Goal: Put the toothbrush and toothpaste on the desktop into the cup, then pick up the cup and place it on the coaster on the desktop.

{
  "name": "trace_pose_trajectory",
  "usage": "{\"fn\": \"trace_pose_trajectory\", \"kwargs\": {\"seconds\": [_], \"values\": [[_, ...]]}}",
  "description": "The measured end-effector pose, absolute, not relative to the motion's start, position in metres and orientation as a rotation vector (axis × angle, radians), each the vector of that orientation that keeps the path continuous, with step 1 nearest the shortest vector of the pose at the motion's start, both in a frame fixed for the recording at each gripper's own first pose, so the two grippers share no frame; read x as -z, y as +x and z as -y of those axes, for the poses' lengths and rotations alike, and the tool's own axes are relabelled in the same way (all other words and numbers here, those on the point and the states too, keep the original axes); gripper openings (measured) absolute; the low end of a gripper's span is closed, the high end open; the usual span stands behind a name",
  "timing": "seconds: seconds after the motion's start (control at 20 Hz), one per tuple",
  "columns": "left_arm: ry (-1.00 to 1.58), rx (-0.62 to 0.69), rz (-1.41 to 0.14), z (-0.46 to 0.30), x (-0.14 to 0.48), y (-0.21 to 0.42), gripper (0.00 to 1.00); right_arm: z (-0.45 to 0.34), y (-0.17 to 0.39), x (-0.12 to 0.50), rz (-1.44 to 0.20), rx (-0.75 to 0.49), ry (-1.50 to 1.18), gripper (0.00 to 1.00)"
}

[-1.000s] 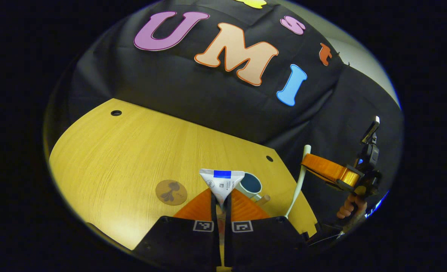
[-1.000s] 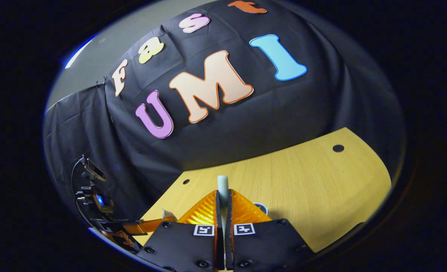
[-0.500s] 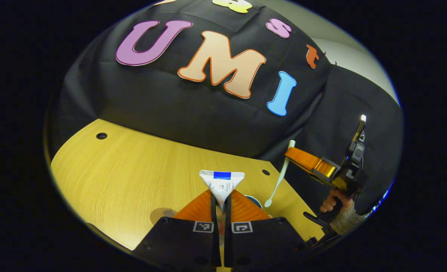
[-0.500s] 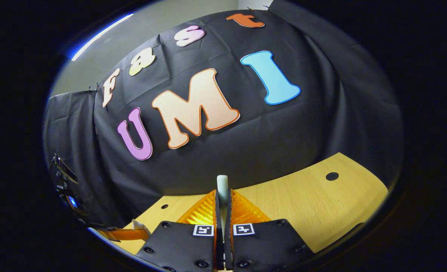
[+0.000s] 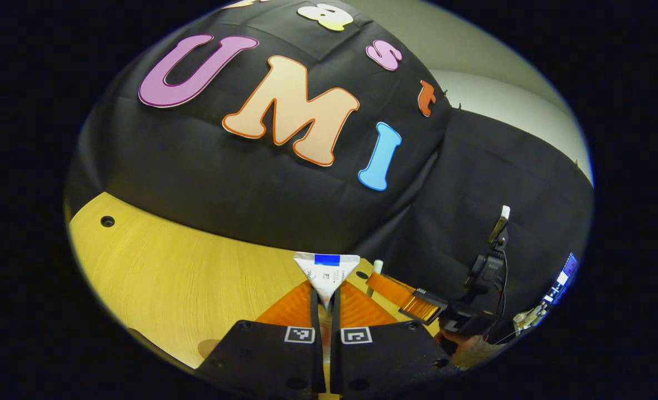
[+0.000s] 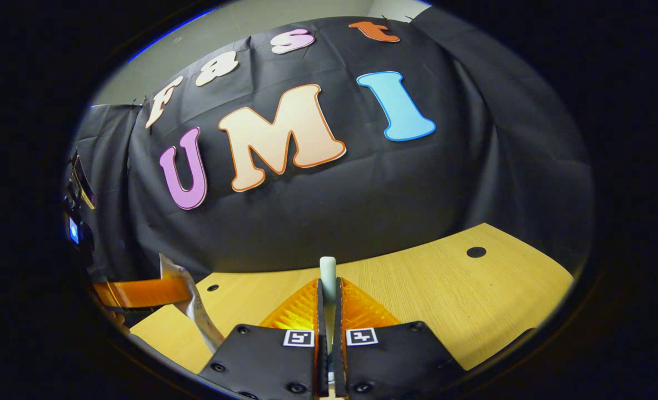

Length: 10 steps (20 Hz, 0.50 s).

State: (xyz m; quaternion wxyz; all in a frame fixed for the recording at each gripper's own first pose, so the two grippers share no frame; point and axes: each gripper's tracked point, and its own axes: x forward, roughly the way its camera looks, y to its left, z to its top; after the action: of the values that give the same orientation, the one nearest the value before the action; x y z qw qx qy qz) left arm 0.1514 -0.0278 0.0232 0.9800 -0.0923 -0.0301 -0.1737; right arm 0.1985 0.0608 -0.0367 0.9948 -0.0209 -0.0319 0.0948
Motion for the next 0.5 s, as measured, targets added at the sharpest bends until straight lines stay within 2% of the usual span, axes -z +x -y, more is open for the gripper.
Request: {"fn": "trace_pose_trajectory", "kwargs": {"seconds": [0.15, 0.2, 0.3, 0.35, 0.5], "values": [[-0.173, 0.381, 0.077, 0.030, -0.028, 0.152, 0.02, -0.053, 0.188, 0.042, 0.077, -0.146, -0.020, 0.10], [-0.170, 0.395, 0.081, 0.032, -0.030, 0.152, 0.05, -0.049, 0.184, 0.043, 0.075, -0.131, -0.007, 0.08], [-0.160, 0.416, 0.085, 0.035, -0.031, 0.150, 0.02, -0.039, 0.176, 0.041, 0.074, -0.096, 0.010, 0.16], [-0.154, 0.423, 0.087, 0.035, -0.031, 0.150, 0.02, -0.035, 0.171, 0.039, 0.070, -0.082, 0.021, 0.23], [-0.147, 0.433, 0.104, 0.040, -0.036, 0.150, 0.02, -0.007, 0.146, 0.027, 0.109, -0.001, 0.007, 0.94]]}}
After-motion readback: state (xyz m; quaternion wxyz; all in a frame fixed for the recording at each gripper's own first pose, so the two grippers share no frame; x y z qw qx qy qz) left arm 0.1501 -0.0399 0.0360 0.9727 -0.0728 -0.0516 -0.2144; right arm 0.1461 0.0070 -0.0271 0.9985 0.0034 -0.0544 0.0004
